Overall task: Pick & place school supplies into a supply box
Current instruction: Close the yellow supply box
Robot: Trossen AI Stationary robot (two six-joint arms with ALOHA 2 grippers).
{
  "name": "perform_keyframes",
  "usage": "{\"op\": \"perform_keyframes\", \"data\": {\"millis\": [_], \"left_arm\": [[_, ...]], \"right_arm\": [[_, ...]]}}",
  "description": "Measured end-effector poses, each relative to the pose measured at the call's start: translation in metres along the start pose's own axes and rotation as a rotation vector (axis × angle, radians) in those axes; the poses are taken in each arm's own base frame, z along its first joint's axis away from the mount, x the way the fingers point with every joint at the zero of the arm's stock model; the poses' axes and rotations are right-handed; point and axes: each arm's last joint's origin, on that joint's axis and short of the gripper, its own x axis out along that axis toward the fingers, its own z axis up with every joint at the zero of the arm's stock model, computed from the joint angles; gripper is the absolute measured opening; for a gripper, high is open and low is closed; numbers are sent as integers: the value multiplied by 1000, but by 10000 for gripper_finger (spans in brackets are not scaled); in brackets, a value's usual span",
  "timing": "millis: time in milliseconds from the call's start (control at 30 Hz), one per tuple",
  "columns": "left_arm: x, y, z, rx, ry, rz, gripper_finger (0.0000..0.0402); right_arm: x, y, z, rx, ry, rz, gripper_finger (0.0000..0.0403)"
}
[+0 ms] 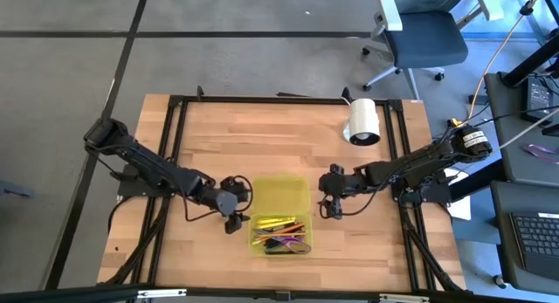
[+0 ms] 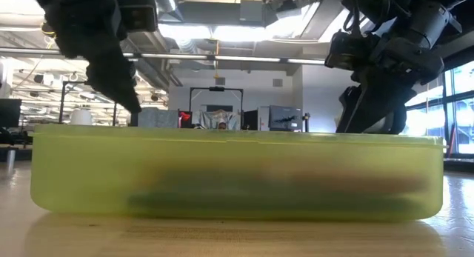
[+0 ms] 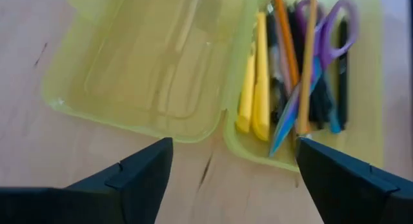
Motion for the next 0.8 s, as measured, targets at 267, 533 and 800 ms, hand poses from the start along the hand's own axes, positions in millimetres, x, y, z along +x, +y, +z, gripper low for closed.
{"op": "perform_keyframes", "data": {"millis": [267,533,800], "left_arm": [[17,8,-10,-125,113,83,317],[33,5,-10,-152,122,33,315],[46,4,-13,-127,131,44,311]], "right_arm": [[0,0,0,0,7,17,288],[15,1,-6,-7,66,25,288],[27,2,-9,-6,70,4,288]]}}
